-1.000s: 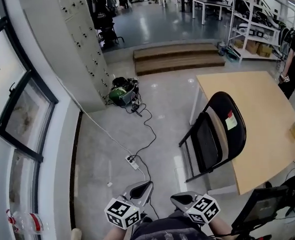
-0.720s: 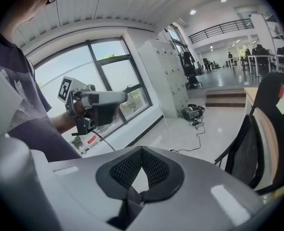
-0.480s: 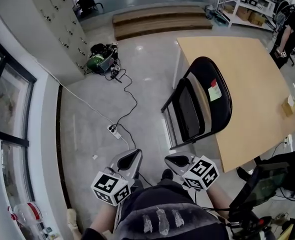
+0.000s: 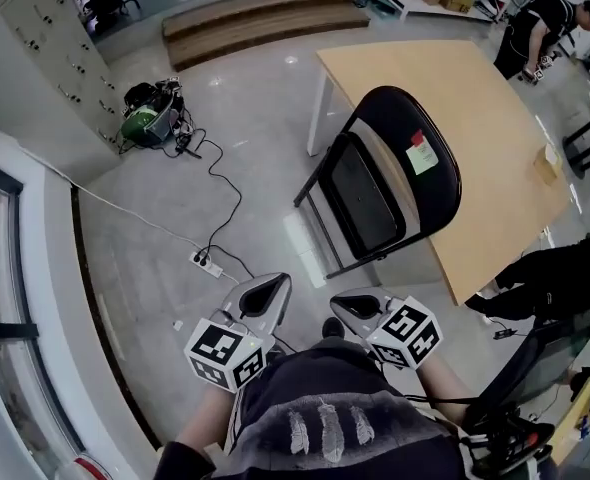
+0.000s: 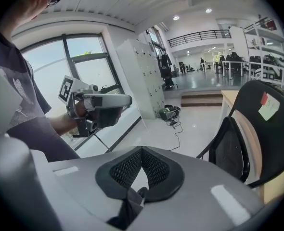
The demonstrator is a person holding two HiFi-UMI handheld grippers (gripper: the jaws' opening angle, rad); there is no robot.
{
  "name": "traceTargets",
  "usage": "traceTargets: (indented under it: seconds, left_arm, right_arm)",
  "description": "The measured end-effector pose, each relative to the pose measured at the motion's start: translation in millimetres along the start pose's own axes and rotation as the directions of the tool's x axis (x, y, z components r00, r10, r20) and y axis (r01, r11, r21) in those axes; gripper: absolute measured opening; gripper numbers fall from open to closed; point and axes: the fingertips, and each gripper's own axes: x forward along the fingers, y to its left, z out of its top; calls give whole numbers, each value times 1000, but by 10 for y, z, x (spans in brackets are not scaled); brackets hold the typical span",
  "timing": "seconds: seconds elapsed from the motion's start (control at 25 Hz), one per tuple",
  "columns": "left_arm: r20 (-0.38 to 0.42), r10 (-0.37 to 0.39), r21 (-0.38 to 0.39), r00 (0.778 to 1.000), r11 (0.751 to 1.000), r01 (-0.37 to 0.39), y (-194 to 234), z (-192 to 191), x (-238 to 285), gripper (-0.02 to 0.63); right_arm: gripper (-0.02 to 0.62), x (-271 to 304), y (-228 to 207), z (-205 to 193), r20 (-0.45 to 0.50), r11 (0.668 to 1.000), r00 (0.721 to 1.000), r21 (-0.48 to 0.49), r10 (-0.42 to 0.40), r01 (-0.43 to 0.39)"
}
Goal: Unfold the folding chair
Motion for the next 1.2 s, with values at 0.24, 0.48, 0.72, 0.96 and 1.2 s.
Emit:
traceTargets:
  seconds: [0.24,0.48,0.72,0.96,1.2]
  left_arm:
    - [-73,-95,-25,993,995,94,346,-102,74,1]
    - [-142,-126,11,982,992,129,272,-76,568,1]
    - [-232,-55,-49,971,998,45,204,-247,1395,1]
    - [-359,-22,7,933,1000,26,23,-450,2262,2]
    - [-454,43,29,890,999,-34,75,-754,3110,2]
  right_arm:
    - [0,53,13,147,2,984,984,20,-177,177]
    - [0,-218,-413,14,6,949,953,86,-304,303]
    - [0,-628,-1323,-41,43,913,916,105,-400,394]
    - [0,-1244,-2263,6,85,834,833,142,-547,533]
    - [79,-1694,-2963,5,121,758,752,209,-648,618]
